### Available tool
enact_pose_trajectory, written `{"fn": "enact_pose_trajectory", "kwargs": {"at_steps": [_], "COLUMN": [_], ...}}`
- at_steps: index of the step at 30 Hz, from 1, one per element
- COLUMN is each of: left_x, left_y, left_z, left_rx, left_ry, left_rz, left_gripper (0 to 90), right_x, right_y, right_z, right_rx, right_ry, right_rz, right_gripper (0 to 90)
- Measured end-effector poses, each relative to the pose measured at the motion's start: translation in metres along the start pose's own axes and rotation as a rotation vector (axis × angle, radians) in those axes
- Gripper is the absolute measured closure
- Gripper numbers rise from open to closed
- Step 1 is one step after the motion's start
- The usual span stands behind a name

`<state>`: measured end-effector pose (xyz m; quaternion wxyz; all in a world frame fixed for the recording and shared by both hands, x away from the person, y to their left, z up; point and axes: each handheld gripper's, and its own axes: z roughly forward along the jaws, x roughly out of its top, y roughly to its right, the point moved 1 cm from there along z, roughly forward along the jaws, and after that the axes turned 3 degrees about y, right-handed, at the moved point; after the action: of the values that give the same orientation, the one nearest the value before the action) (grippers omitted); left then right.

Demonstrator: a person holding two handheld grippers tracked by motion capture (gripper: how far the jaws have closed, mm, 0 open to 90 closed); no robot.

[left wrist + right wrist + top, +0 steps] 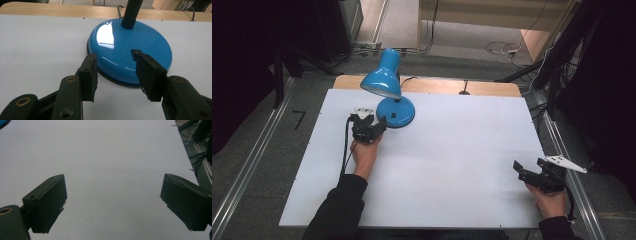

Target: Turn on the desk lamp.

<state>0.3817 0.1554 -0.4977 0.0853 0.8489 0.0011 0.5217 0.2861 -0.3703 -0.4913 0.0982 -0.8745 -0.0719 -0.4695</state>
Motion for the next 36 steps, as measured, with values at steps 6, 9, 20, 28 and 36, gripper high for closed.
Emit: {"fn": "enact_pose_trajectory", "kwargs": {"at_steps": [6,9,20,28,36], "left_x": [0.002,0.002,0.004,0.009,0.015], "left_y": [0.001,0.000,0.003,0.009,0.019], "left_z": [0.003,0.005,0.012,0.020,0.030], "left_rx": [0.001,0.001,-0.015,-0.053,-0.078], "left_ry": [0.005,0.005,0.003,-0.006,-0.019], "left_rz": [0.004,0.000,0.017,0.039,0.052], "left_gripper": [57.4,60.6,85.0,90.0,90.0], "right_x": [0.000,0.000,0.000,0.000,-0.001], "right_y": [0.000,0.000,0.000,0.001,0.002], "right_z": [0.000,0.000,0.001,0.001,0.001], "right_rx": [0.001,0.000,0.003,0.004,0.004], "right_ry": [-0.002,-0.004,-0.002,-0.004,-0.004], "right_rz": [-0.001,0.001,-0.001,0.000,0.005], "right_gripper": [5.5,5.5,5.6,5.6,5.6]}}
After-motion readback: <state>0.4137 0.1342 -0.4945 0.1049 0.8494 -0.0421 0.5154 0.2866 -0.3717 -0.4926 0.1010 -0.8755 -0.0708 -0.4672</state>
